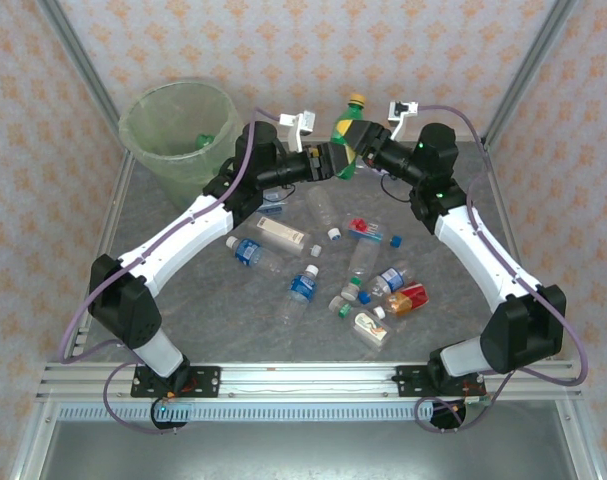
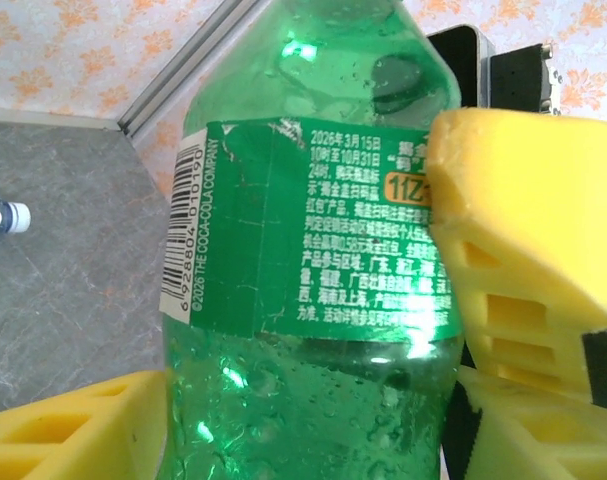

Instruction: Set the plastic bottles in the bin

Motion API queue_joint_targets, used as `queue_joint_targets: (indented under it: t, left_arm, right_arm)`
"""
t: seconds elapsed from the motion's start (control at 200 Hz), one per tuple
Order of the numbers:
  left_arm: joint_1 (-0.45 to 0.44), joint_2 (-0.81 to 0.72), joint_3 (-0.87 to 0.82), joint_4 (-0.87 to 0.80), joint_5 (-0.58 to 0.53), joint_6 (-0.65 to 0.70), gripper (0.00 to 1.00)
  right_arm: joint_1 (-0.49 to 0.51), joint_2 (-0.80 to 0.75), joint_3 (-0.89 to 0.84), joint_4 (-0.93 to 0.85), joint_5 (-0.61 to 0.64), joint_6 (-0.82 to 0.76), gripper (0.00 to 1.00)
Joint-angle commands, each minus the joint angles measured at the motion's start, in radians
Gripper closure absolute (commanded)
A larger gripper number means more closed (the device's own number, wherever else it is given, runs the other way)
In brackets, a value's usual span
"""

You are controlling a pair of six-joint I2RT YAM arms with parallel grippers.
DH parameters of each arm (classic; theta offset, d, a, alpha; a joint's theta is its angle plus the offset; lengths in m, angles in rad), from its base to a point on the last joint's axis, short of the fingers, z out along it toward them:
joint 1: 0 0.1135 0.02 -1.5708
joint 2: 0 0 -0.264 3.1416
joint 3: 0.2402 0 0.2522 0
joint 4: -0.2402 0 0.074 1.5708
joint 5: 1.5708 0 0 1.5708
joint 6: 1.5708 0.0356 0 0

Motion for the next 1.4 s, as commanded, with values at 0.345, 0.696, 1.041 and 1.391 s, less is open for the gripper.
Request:
queue_joint_targets:
  t: [0.345,0.696,1.041,1.391]
  left_arm:
    - [-0.015,-0.008,-0.010,0.014,-0.026,0.035,0.46]
    - [0.117,-0.126,-0.117,0.048,-0.118,-0.031,0.43]
    - [0.355,-0.296,-0.180,-0.029,-0.243,-0.080,0.43]
    - [0.525,-0.388,-0.169,-0.170,-0.476,-0.161,0.43]
  right_arm:
    - [-0.015,-0.060,-0.021,-0.008,0.022,-0.004,0.00]
    - [-0.104,-0.167,-0.107,-0.086,0.132,-0.019,0.00]
    - [-0.104,-0.204,-0.148,-0.090,0.155,-0.023,0.00]
    - [-0.104,-0.184,-0.154,-0.049,0.134,-0.008,0.00]
